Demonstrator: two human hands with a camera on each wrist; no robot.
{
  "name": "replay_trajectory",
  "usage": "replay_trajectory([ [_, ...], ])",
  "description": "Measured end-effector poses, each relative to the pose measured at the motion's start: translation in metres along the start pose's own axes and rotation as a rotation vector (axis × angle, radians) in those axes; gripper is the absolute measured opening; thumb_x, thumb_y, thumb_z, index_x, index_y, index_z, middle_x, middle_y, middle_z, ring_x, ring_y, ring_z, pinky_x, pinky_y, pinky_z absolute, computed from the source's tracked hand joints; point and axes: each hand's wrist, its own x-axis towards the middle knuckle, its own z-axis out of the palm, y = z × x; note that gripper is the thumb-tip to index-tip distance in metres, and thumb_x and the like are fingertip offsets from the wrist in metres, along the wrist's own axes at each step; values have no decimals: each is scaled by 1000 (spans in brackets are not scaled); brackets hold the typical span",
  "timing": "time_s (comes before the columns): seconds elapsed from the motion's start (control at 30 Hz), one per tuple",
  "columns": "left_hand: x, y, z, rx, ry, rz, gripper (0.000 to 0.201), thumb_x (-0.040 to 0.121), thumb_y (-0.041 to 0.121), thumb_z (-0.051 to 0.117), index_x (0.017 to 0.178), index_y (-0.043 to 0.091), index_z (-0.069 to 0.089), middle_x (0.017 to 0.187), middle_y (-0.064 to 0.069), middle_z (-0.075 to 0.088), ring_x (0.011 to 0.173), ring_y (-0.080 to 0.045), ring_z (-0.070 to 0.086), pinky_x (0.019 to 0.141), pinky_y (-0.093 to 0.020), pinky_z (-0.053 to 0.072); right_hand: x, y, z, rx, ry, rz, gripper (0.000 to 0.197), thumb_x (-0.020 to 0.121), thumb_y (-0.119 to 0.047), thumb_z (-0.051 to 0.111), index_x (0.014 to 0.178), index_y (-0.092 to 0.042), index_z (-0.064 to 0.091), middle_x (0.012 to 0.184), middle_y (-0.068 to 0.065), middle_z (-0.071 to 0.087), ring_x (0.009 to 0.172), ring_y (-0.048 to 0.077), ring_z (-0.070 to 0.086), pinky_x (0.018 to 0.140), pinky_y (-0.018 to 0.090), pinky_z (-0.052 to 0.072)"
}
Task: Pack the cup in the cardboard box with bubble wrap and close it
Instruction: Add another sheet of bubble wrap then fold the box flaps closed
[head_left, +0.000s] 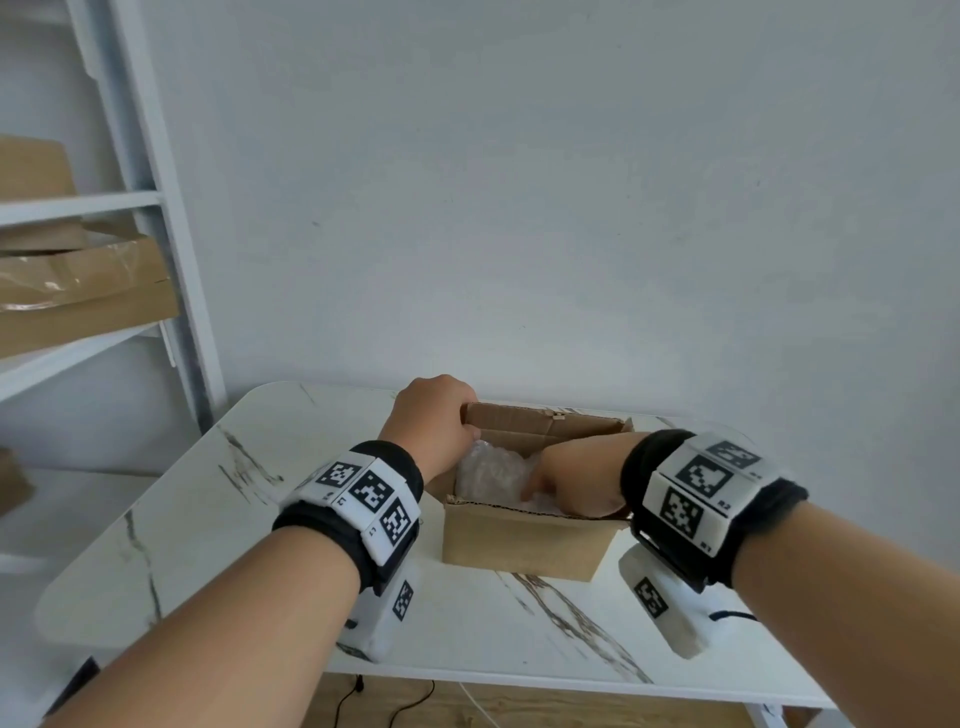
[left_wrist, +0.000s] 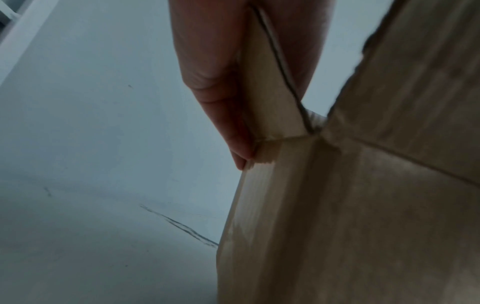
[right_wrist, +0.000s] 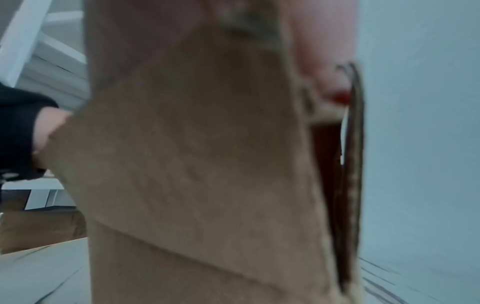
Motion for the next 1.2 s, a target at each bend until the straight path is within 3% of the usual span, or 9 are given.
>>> replay_trajectory([
  [0.13,0,1,0,20,2,-21,32,82,10,57,52,16,47,55,1,49,57,-17,47,48,-21,28,-15,17,-13,335,199,-14,35,91,-9,48,113,-24,71,115,-6,67,100,18,61,96,30,48],
  [0.2,0,2,-2,9,3,-26,22,82,9,57,60,12,58,61,-3,58,61,-20,52,49,-21,32,-25,23,-24,583,366,-32,39,83,-4,52,99,-29,77,98,-8,74,81,12,65,89,31,55],
  [0.3,-1,4,-3,-13,-7,-32,13,81,11,58,71,11,66,71,-7,65,67,-21,56,54,-23,38,-24,20,-30,600,485,-48,43,85,-3,49,104,-31,75,81,-13,67,76,14,62,71,18,52],
  [0.43,-2,4,-3,9,-14,-32,34,82,7,53,52,19,44,57,1,49,60,-19,48,50,-22,29,-9,8,-19,413,336,-31,54,87,0,44,120,-36,66,112,-6,65,96,18,62,87,26,52],
  [0.53,0,1,-2,-5,-18,-32,36,80,4,50,50,20,41,56,0,48,59,-19,46,49,-21,28,-13,11,-20,406,219,0,42,91,-8,49,123,-29,66,122,-4,63,109,21,59,87,23,43],
  [0.73,3,-2,5,-1,-32,-26,36,83,14,63,51,18,45,56,4,49,57,-14,47,49,-19,29,6,4,-9,255,85,6,35,98,-16,42,126,-5,59,100,6,49,90,20,45,60,22,36],
  [0.87,5,-1,3,-10,-51,-46,32,83,12,59,52,17,50,58,2,53,56,-13,48,49,-19,31,8,6,-16,364,78,1,34,96,-13,45,125,-7,61,96,1,51,78,16,48,66,23,39],
  [1.03,8,1,3,-7,-66,-63,31,82,6,54,55,22,52,61,2,55,61,-15,53,49,-17,30,-6,31,-32,740,210,-35,33,85,1,50,97,-14,77,81,-4,74,69,6,65,65,19,54],
  [1.2,8,1,3,-16,-76,-62,24,82,7,55,61,17,59,64,1,59,62,-15,54,49,-17,30,-2,28,-31,734,-5,-65,49,87,7,43,115,-21,72,112,4,72,90,20,69,82,27,56],
])
